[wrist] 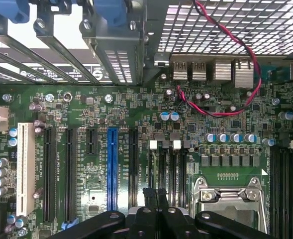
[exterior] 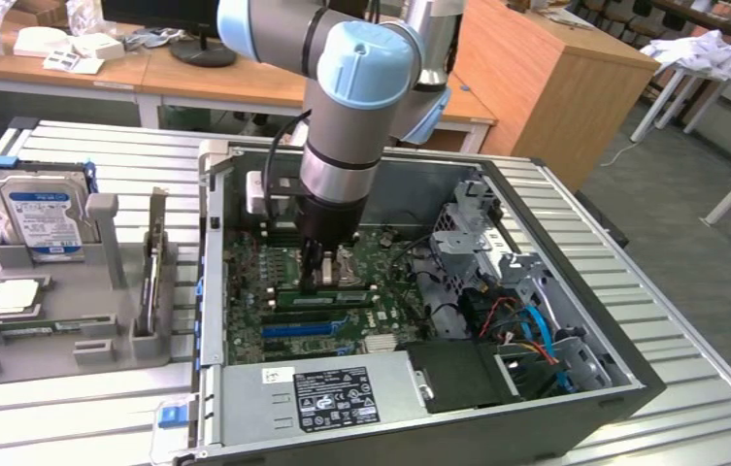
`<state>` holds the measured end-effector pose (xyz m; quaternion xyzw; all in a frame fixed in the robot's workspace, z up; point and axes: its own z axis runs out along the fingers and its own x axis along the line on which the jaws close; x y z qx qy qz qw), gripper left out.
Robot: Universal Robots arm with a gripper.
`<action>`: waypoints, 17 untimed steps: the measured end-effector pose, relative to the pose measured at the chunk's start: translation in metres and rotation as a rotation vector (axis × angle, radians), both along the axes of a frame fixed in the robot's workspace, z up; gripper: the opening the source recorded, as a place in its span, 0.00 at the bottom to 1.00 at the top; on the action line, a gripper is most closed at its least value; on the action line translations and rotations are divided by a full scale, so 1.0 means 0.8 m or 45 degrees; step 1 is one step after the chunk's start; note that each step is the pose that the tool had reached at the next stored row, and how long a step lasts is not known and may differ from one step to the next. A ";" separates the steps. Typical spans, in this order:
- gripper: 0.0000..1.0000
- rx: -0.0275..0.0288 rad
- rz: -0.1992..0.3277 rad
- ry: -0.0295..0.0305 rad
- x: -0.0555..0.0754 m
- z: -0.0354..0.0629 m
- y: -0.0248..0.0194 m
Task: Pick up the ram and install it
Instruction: 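Press down the ram until it locks into place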
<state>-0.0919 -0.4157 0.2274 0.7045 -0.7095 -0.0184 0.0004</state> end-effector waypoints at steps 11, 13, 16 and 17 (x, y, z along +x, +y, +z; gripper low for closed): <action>0.11 -0.0005 0.000 0.0005 0.000 -0.004 -0.0012; 0.11 -0.0008 0.000 0.0005 0.000 -0.005 -0.0018; 0.11 -0.0007 0.000 0.0004 0.000 -0.005 -0.0020; 0.11 -0.0006 0.000 0.0004 0.000 -0.005 -0.0021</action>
